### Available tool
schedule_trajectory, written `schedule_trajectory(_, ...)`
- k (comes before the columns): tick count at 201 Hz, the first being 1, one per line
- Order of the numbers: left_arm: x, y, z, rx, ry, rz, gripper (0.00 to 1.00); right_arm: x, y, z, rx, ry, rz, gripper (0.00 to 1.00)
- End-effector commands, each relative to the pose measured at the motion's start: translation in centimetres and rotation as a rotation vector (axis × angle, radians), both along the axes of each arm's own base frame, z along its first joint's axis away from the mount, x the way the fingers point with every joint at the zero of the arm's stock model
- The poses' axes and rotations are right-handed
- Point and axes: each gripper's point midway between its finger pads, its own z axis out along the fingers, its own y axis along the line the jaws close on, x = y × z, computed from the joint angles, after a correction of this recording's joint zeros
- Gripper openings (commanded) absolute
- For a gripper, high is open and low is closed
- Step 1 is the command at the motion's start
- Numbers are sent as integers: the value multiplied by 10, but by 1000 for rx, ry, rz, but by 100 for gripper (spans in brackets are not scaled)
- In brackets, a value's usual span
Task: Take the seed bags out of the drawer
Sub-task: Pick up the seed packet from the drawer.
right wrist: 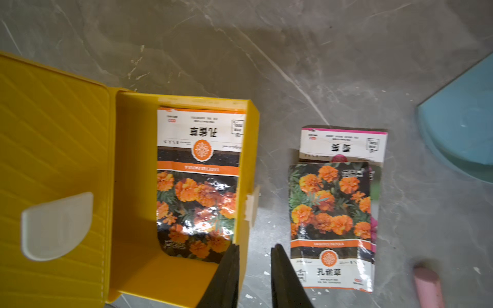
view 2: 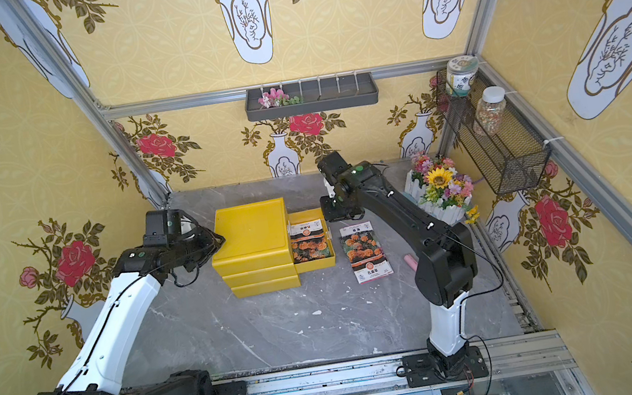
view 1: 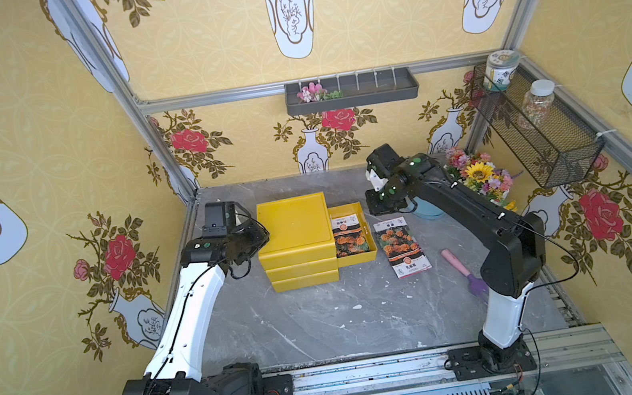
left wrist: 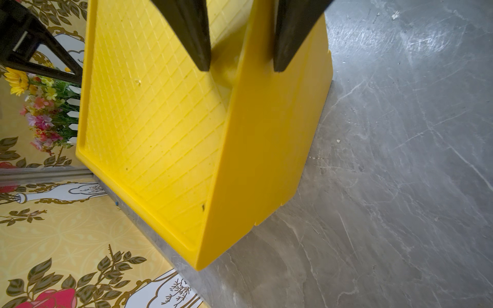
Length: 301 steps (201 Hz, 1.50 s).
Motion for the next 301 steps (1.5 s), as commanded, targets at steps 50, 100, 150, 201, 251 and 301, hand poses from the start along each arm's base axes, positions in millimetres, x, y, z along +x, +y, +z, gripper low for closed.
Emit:
schedule_trajectory(50,-4,-2,-7,-12,30,-8,43,-19,60,-50,-2,96,38,23)
schedule_trajectory(100,-6,-2,-8,-8,33,-8,43,-18,67,-84,-20,142,16,8)
schedule_trajectory(150,-8,-1,-8,-3,37,-11,43,-19,81,-105,-9,177,21,6)
schedule_trajectory(201,-8,-1,-10,1,41,-15,43,-28,107,-110,130,239,41,6)
schedule_trajectory(251,-7,-2,-11,-3,43,-12,43,-21,102,-88,249,236,8,15)
schedule_trajectory(301,-7,-1,-11,-4,42,-8,43,-12,83,-63,206,172,1,27)
